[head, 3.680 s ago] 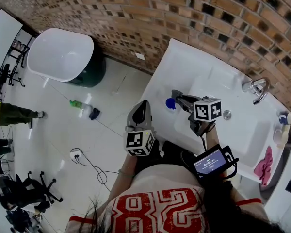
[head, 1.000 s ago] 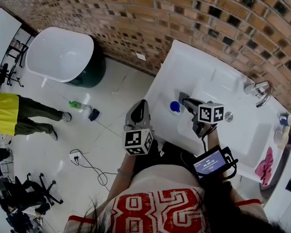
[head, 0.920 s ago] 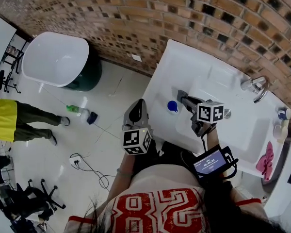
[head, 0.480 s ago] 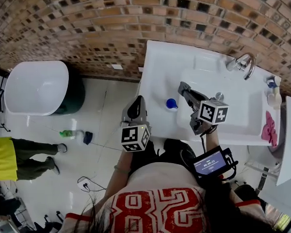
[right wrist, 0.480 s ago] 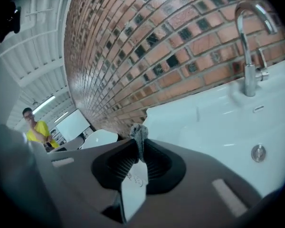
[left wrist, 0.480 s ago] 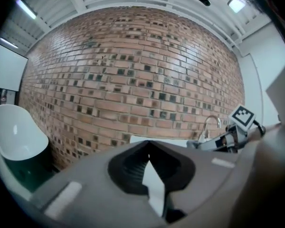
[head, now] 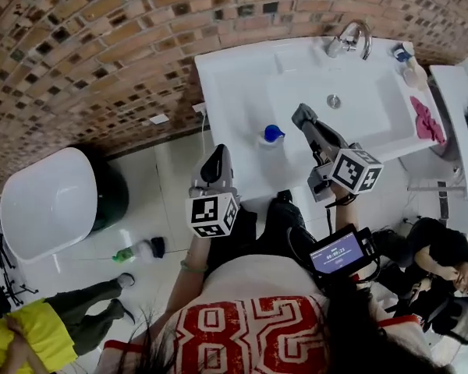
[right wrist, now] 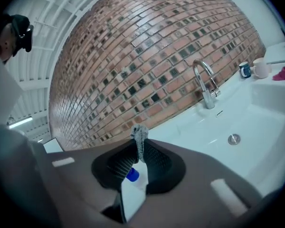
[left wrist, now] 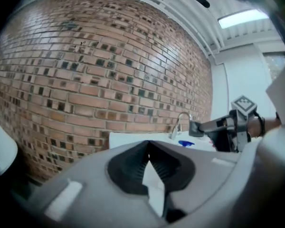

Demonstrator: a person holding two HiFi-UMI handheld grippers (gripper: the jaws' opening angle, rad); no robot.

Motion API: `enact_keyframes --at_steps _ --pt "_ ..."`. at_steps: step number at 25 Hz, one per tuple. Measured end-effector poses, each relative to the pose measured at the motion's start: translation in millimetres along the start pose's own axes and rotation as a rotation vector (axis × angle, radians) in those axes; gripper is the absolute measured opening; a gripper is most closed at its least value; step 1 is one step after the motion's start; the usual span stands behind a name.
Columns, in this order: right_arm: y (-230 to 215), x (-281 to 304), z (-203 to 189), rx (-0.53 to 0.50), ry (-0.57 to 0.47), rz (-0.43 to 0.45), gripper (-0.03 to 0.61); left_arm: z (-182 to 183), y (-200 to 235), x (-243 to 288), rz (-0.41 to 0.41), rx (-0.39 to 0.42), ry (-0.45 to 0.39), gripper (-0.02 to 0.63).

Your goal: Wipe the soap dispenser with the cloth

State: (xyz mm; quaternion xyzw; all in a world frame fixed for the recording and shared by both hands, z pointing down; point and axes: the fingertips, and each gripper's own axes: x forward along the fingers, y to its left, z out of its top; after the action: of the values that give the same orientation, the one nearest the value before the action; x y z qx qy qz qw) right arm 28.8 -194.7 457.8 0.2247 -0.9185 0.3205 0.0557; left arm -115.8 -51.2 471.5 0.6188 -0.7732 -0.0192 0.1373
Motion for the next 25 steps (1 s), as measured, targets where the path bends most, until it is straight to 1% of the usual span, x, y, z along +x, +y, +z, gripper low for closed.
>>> enact_keyframes --at_steps 3,5,7,11,15,20,23,25 --pt "9.7 -17.6 -1.4 0.000 -0.029 0.018 0.051 -4.0 -7.6 -2.7 -0.040 0.007 0.009 0.003" --pt "20.0 -24.3 -0.5 -0.005 -0.038 0.049 0.051 -2.4 -10.4 -2.6 -0.051 0.008 0.005 0.003" --pt "31.0 -27.9 1.9 -0.007 -0.046 0.089 0.051 2.0 -12.1 -2.1 -0.051 0.008 -0.008 0.003" --pt "46.2 -29.8 2.3 -0.016 -0.042 0.141 0.051 13.3 -17.8 -4.2 -0.040 0.009 -0.034 0.003" --pt "62.6 -25.3 -17.5 -0.019 0.017 0.201 0.051 16.4 -17.9 -11.4 -0.009 0.014 -0.042 0.003" --pt "87.3 -13.4 -39.1 -0.011 0.083 0.281 0.051 15.2 -22.0 -20.8 -0.007 0.034 -0.043 0.003" --pt "101.7 -1.2 -55.2 -0.006 0.117 0.302 0.050 15.5 -10.7 -22.3 -0.001 0.033 -0.041 0.003" --pt "104.5 6.9 -66.8 0.007 0.135 0.299 0.051 15.3 -3.7 -20.9 -0.003 0.035 -0.040 0.004"
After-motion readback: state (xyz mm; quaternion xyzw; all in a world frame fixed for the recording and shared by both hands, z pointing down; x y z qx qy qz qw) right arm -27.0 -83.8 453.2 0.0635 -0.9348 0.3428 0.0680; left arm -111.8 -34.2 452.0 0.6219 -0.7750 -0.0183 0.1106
